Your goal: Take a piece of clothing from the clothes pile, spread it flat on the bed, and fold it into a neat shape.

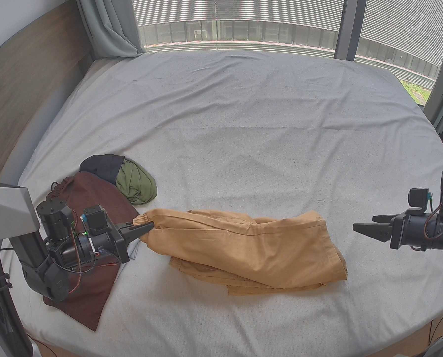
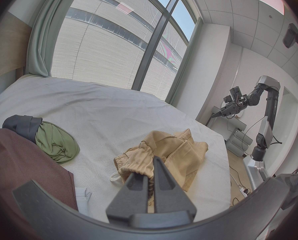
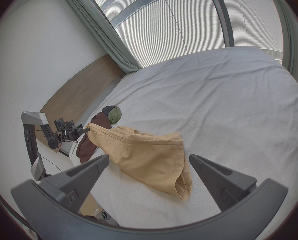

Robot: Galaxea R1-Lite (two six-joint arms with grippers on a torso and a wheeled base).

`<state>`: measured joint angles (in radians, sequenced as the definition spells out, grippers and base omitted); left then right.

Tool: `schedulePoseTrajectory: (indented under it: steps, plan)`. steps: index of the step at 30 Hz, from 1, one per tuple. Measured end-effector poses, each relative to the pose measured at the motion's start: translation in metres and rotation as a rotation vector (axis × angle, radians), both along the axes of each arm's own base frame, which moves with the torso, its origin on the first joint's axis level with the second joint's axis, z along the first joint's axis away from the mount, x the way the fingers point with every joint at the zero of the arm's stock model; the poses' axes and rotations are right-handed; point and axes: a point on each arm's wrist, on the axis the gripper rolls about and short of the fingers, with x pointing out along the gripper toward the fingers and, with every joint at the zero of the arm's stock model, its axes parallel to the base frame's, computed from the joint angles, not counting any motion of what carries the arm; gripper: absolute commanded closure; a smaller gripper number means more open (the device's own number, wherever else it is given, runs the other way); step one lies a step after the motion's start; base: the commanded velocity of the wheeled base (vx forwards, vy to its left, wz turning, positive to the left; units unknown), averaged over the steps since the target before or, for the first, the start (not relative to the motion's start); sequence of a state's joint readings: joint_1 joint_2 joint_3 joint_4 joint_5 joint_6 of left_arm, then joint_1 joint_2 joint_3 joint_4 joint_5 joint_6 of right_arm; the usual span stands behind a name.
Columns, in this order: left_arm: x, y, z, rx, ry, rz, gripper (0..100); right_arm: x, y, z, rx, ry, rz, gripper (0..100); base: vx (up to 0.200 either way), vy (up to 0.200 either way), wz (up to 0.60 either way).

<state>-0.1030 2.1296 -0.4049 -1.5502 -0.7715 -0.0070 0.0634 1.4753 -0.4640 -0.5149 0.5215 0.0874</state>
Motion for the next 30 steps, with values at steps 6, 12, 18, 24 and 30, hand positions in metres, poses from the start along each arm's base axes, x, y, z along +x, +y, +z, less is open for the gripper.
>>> schedulePoseTrajectory:
  steps: [6,12,18,24,30]
  plan:
    - [0.002,0.0,-0.002,0.0,0.003,0.003,100,0.009,-0.003,-0.009,0.017,0.039,0.001,0,0.0,0.0,0.0]
    - [0.002,0.0,-0.003,0.001,0.004,0.0,100,0.022,-0.001,-0.018,0.037,0.043,0.006,0,0.0,0.0,0.0]
    - [0.002,-0.001,-0.003,0.001,0.003,-0.002,100,0.039,0.001,-0.031,0.059,0.025,0.008,0,0.0,0.0,0.0]
    - [0.002,-0.002,-0.003,0.001,0.002,-0.007,100,0.05,0.006,-0.05,0.084,0.058,0.013,0,0.0,0.0,0.0]
    - [0.002,-0.003,-0.002,0.001,0.001,-0.01,100,0.062,0.009,-0.061,0.131,0.075,-0.005,0,0.0,0.0,0.0]
